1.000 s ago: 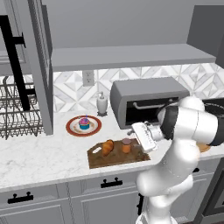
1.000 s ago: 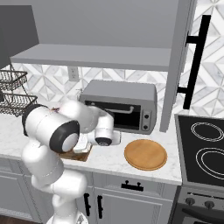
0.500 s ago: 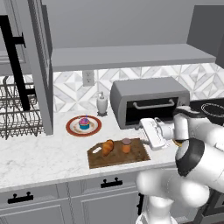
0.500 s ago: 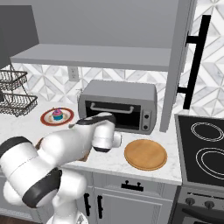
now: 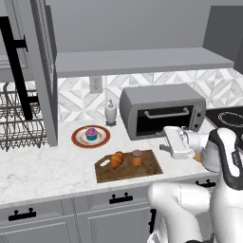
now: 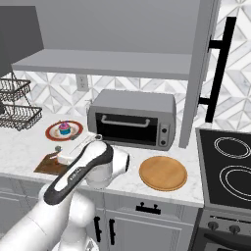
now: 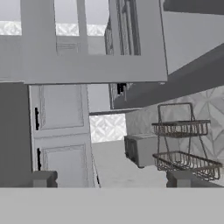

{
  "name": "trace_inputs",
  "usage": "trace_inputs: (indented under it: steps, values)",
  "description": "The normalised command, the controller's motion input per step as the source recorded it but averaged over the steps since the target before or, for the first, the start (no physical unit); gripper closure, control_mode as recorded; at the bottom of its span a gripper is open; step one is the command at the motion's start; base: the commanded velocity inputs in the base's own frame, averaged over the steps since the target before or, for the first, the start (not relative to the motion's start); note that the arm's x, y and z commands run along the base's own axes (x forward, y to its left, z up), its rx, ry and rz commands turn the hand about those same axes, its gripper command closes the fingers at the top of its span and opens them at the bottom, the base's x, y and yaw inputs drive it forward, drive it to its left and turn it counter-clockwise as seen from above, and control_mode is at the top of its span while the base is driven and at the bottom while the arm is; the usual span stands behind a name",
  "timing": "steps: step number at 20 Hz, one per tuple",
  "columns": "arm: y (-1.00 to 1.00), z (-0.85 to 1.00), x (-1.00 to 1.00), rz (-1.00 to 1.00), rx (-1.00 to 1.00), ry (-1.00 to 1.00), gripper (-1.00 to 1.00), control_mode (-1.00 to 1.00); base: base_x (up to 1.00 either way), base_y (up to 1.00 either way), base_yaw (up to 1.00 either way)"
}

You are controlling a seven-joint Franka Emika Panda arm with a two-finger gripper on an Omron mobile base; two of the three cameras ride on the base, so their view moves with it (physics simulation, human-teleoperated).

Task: From the different types of pastries on the counter, select a croissant and place it on the cutting board. Then retrieve a jar of jam from the cabinet and place it alongside the croissant on the cutting board.

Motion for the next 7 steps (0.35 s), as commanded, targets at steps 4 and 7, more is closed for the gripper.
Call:
trace_inputs:
  steps: [4,7]
  values:
    - [0.09,0.47,-0.67,-0.28,-0.02,0.4,-1.0,-1.0,0.0,0.0,0.0]
    - [0.0,0.06,-0.61,-0.36,-0.08,0.41,-1.0,-1.0,0.0,0.0,0.0]
